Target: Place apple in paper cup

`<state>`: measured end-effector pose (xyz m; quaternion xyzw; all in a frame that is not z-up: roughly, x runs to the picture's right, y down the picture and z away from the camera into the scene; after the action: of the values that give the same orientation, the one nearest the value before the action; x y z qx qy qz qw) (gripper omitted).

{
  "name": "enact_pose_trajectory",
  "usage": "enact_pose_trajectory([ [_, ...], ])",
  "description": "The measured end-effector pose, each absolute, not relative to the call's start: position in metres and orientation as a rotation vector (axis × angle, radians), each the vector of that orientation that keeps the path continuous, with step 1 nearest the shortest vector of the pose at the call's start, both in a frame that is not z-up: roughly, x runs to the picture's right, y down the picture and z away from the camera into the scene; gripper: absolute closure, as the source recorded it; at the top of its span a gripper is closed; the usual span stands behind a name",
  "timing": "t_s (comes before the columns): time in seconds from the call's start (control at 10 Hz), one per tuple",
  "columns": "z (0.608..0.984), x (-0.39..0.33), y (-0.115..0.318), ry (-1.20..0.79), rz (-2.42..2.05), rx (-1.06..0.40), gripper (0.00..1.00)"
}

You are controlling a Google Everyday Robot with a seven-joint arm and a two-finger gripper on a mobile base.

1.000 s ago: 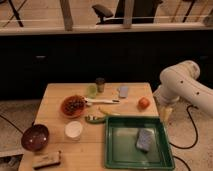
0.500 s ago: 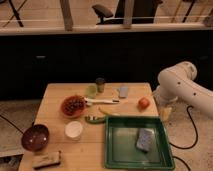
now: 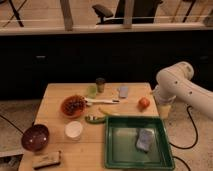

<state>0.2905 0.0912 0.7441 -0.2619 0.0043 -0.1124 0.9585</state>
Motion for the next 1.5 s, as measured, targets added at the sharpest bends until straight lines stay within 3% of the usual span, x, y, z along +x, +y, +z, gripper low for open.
enact_pose_trajectory([
  [1.5,0.798,0.308,0.089,-0.018,-0.395,-0.486,0.20],
])
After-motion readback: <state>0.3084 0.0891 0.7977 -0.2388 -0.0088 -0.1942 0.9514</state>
